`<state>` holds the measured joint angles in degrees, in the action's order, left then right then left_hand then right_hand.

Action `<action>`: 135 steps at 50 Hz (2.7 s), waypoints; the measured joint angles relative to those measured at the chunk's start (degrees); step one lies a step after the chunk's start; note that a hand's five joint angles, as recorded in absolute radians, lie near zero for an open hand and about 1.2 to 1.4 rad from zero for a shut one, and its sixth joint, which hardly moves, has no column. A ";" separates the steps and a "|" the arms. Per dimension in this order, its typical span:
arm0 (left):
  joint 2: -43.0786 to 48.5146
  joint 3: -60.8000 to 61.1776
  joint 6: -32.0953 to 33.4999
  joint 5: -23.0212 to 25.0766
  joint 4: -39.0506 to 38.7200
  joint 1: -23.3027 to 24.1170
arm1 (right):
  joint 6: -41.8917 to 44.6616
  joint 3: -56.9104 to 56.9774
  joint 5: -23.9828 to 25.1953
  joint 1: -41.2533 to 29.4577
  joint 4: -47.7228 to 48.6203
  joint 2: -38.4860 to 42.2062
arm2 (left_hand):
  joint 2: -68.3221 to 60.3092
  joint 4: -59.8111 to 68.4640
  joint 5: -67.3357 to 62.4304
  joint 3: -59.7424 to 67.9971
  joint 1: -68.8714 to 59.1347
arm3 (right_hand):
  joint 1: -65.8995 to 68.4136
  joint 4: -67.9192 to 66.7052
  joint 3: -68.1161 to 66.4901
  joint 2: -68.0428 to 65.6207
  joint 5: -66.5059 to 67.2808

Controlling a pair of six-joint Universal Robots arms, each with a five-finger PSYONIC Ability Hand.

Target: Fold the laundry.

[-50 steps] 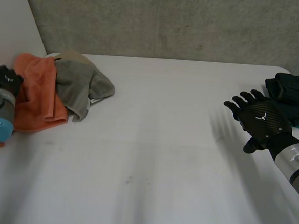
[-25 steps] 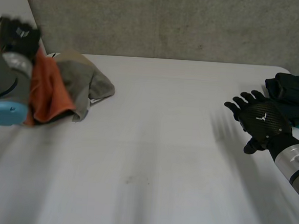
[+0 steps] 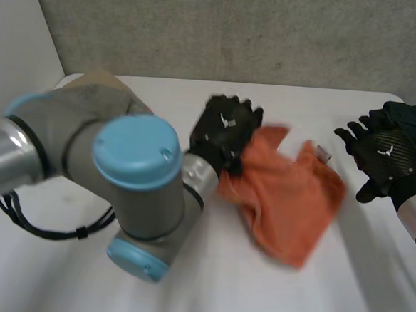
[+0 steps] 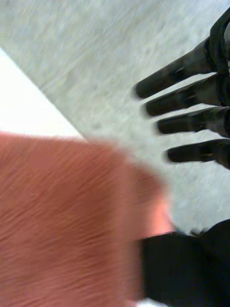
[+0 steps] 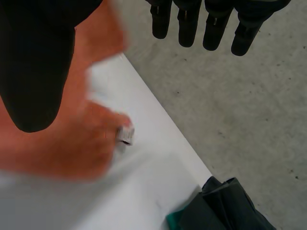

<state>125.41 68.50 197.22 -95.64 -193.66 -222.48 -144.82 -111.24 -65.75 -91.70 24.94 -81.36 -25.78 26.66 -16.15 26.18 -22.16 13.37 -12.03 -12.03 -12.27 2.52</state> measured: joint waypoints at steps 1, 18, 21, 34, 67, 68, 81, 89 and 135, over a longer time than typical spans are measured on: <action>0.12 0.47 -0.22 -0.02 0.21 0.24 | -0.39 0.14 -0.17 -0.01 -0.01 0.01 | 4.15 -5.16 5.05 -4.07 4.48 | -0.01 0.00 0.00 0.00 0.00; -14.87 11.15 -0.78 -0.13 2.42 -5.84 | -8.06 8.13 0.07 -0.28 -13.65 -1.24 | 12.96 -14.17 13.54 -12.96 9.97 | 0.00 0.00 0.00 0.00 0.00; -15.81 13.86 -0.64 0.22 2.92 -6.15 | -7.88 11.64 0.27 -0.33 -22.67 -1.56 | 12.94 -14.14 13.50 -12.96 9.86 | -0.01 0.00 0.00 0.00 0.00; -7.22 17.31 8.42 6.01 1.72 -5.20 | -3.43 11.42 1.03 -1.03 -40.06 1.06 | 12.84 -14.03 13.33 -12.90 9.73 | -0.01 0.00 0.00 0.00 0.00; 6.95 7.37 31.04 15.79 -6.79 -8.59 | -12.36 10.58 -4.50 -12.72 -7.50 19.38 | -42.59 41.83 -39.81 41.90 -42.17 | 50.31 -53.51 -53.41 -53.99 52.42; 6.10 7.68 30.87 15.06 -6.77 -8.49 | -12.33 11.15 -5.30 -12.80 -7.53 19.43 | -42.59 41.83 -39.81 41.90 -42.17 | 50.31 -55.19 -54.96 -54.99 53.18; -18.21 15.72 15.02 9.16 -6.31 -7.05 | -9.82 18.59 -12.32 -11.11 -11.29 2.14 | -42.61 41.83 -39.81 41.90 -42.49 | 50.31 -56.48 -55.81 -55.03 53.27; -28.50 22.11 5.89 8.02 -4.39 -5.26 | -9.05 28.71 -5.16 -11.62 -18.76 3.01 | -42.71 41.84 -39.92 41.96 -42.50 | 50.31 -56.51 -55.81 -55.05 53.47; -25.62 18.23 5.31 -1.76 0.66 -0.91 | -33.69 10.52 -7.08 -11.29 -15.84 10.41 | -42.81 42.07 -40.15 42.14 -42.50 | 5.29 -7.35 -7.15 -5.89 7.51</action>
<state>99.79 86.73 202.52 -97.39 -193.00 -223.39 -178.50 -100.72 -72.83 -102.99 9.10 -70.95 -68.59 68.73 -56.31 68.33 -64.67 18.66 -19.38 -19.19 -18.16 10.03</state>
